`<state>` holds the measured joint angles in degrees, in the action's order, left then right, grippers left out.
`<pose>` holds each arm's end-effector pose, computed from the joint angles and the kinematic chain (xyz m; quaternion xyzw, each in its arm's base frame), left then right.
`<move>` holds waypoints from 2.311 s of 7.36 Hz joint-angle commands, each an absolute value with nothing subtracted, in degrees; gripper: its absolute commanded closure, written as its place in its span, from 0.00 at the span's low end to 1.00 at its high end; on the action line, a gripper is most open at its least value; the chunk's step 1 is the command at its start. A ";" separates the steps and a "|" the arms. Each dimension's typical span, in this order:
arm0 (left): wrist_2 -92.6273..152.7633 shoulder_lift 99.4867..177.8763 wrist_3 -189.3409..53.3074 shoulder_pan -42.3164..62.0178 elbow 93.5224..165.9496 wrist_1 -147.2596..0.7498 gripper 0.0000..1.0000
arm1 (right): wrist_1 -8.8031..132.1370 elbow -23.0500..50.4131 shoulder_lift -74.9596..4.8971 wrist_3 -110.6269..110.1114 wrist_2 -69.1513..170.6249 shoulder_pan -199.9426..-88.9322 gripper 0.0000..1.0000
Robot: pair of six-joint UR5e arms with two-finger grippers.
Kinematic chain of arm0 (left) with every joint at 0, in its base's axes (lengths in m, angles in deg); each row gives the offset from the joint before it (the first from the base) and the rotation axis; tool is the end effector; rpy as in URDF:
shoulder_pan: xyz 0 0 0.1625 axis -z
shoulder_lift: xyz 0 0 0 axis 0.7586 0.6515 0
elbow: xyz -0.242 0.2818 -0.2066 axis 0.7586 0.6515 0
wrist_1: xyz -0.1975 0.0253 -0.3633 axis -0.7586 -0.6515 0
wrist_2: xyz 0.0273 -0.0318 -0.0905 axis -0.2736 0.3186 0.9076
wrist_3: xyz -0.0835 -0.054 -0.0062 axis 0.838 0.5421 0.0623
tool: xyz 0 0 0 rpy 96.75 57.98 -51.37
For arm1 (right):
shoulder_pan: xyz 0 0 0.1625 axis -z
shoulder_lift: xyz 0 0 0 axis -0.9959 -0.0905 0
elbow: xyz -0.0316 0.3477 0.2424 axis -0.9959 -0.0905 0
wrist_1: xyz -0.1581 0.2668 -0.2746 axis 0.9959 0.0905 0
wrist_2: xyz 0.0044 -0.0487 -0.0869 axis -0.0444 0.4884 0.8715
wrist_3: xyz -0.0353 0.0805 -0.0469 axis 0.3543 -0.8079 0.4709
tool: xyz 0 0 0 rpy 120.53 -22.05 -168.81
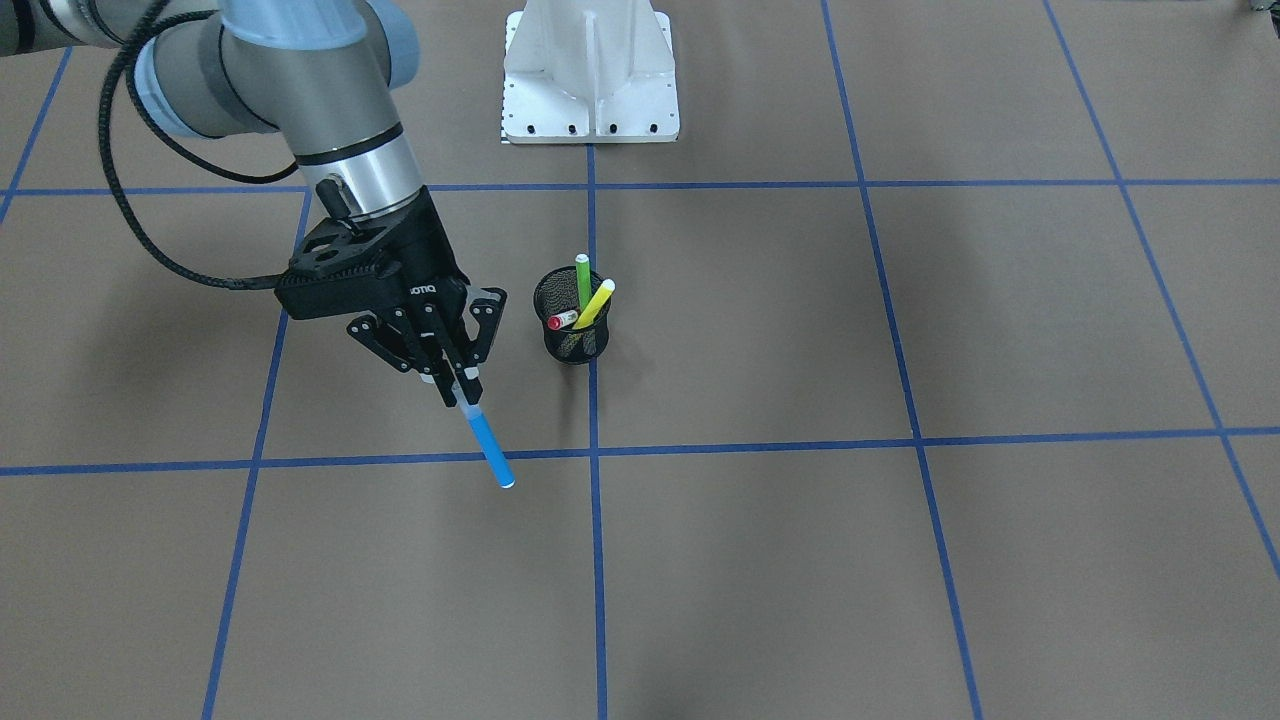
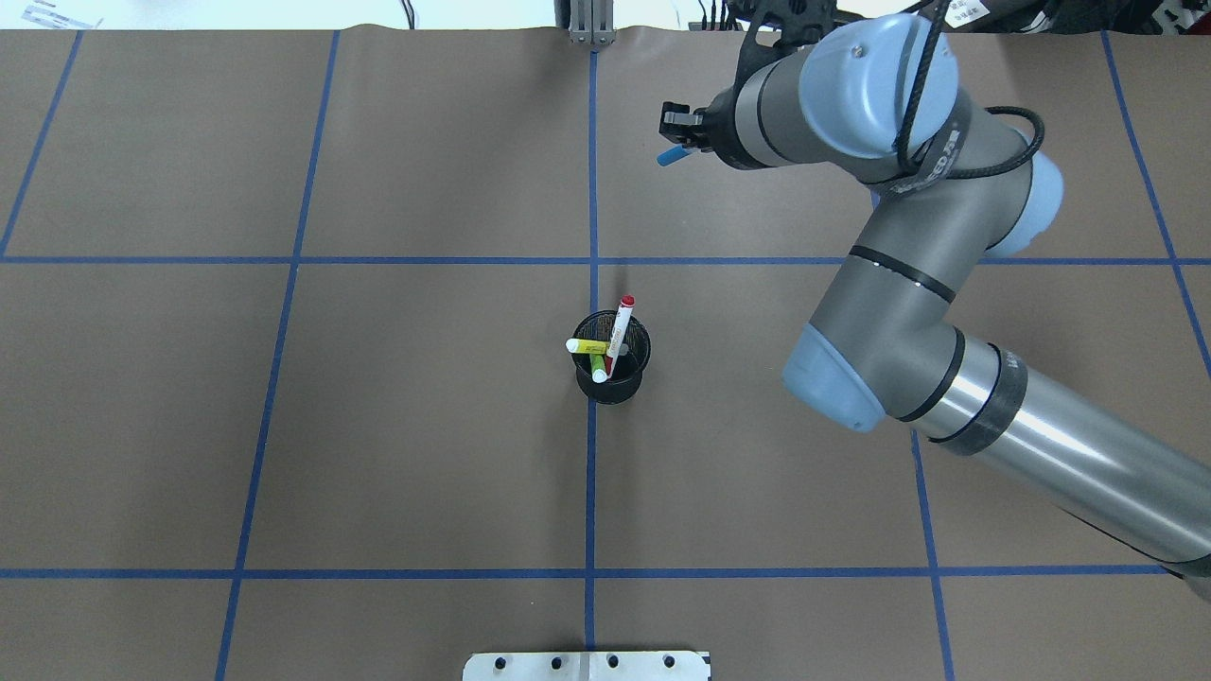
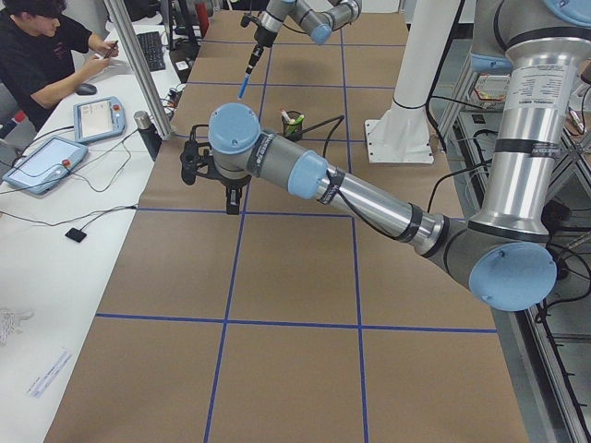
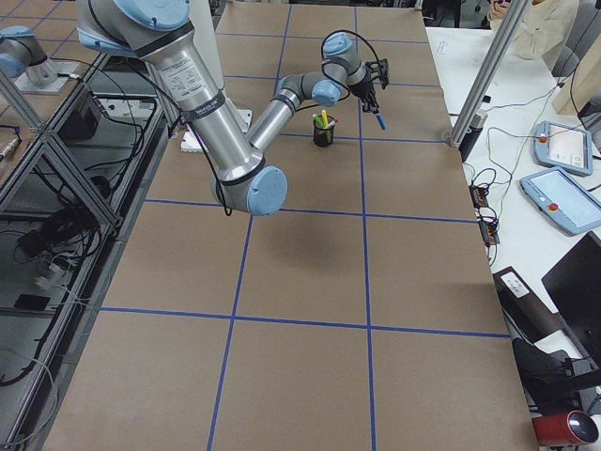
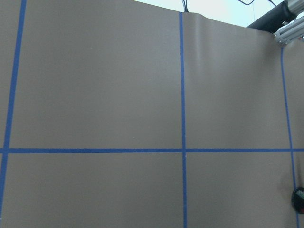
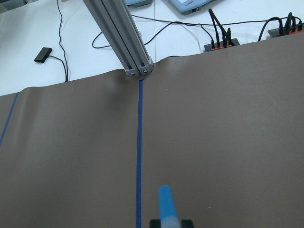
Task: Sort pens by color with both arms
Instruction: 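Lower the blue highlighter onto the table beyond the cup and release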
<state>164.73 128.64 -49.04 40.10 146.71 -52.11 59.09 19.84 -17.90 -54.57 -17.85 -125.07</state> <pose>-0.0371 -0.5246 0.3807 0.0705 0.5701 -0.0823 0.8144 -0.4215 -0.5280 0.1748 0.2457 -0.4546 0.1494 0.8430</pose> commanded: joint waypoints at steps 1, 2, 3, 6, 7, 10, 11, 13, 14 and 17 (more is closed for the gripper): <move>164.54 131.73 -37.86 35.83 146.26 -57.51 0.00 | 58.84 16.77 -17.61 -54.77 -9.49 -120.68 0.97; 164.54 133.66 -36.18 35.65 145.65 -57.44 0.00 | 58.66 15.79 -17.61 -54.77 -7.65 -119.36 0.97; 164.54 135.24 -35.03 34.78 145.03 -57.43 0.00 | 58.66 14.48 -17.43 -54.77 -3.89 -118.48 0.97; 164.45 139.64 -28.63 33.81 143.62 -57.43 0.00 | 53.87 10.80 -16.91 -54.77 -1.74 -117.33 0.96; 164.45 139.57 -28.69 33.71 143.62 -57.52 0.00 | 52.61 9.90 -16.90 -54.77 -1.74 -117.33 0.95; 163.58 140.00 -28.35 33.54 143.53 -57.35 0.00 | 52.68 9.89 -16.90 -53.20 -2.44 -117.15 0.58; 162.44 140.35 -27.65 32.75 143.53 -57.43 0.00 | 52.86 10.16 -16.90 -52.67 -3.23 -117.15 0.31; 160.69 141.84 -26.25 31.52 143.53 -57.35 0.00 | 53.99 10.86 -16.99 -49.08 -8.82 -118.72 0.08; 154.67 144.55 -24.58 27.34 143.88 -57.35 0.00 | 54.96 11.30 -17.17 -48.10 -14.17 -120.82 0.02; 145.48 149.92 -17.98 17.39 143.97 -57.43 0.01 | 56.72 11.30 -17.61 -42.15 -32.17 -130.99 0.02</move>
<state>148.01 147.84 -19.73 20.76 143.96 -57.42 55.73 11.32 -17.45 -45.09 -24.28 -126.42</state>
